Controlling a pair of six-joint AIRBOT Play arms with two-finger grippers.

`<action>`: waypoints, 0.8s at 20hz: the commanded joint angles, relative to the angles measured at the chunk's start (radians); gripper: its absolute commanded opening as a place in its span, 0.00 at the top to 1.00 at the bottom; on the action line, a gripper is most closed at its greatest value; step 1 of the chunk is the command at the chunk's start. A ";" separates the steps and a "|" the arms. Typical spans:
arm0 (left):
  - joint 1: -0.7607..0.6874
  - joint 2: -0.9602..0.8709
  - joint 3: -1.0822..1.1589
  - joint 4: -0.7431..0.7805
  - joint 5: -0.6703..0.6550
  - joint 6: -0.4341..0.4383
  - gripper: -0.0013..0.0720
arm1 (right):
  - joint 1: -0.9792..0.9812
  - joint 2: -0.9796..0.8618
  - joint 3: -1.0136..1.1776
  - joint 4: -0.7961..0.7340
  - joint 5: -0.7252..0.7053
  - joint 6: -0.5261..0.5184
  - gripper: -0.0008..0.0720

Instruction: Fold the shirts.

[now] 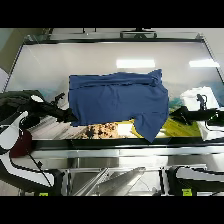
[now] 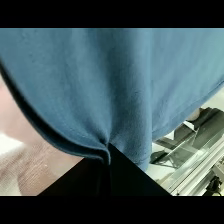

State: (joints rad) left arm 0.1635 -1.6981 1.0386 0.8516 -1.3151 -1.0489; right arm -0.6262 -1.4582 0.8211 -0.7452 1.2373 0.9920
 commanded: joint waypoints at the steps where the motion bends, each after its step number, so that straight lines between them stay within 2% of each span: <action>1: -0.009 0.002 0.039 -0.034 -0.022 0.008 0.95 | 0.010 -0.001 -0.070 -0.003 -0.092 0.007 0.44; 5: -0.009 0.002 0.100 -0.034 -0.023 0.007 0.95 | 0.045 -0.032 -0.099 0.007 -0.135 0.001 0.44; 8: -0.009 0.002 0.137 -0.033 -0.028 0.001 0.95 | 0.106 -0.068 -0.099 0.069 -0.143 -0.030 0.44; 11: -0.008 0.002 0.163 -0.032 -0.045 0.000 0.95 | 0.156 -0.082 -0.099 0.118 -0.144 -0.054 0.61; 16: 0.005 0.002 0.167 -0.032 -0.049 0.000 0.95 | 0.161 -0.082 -0.100 0.110 -0.035 -0.064 0.58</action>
State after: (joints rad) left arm 0.1616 -1.6970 1.1995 0.8192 -1.3586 -1.0466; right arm -0.4744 -1.5375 0.7223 -0.6392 1.1427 0.9360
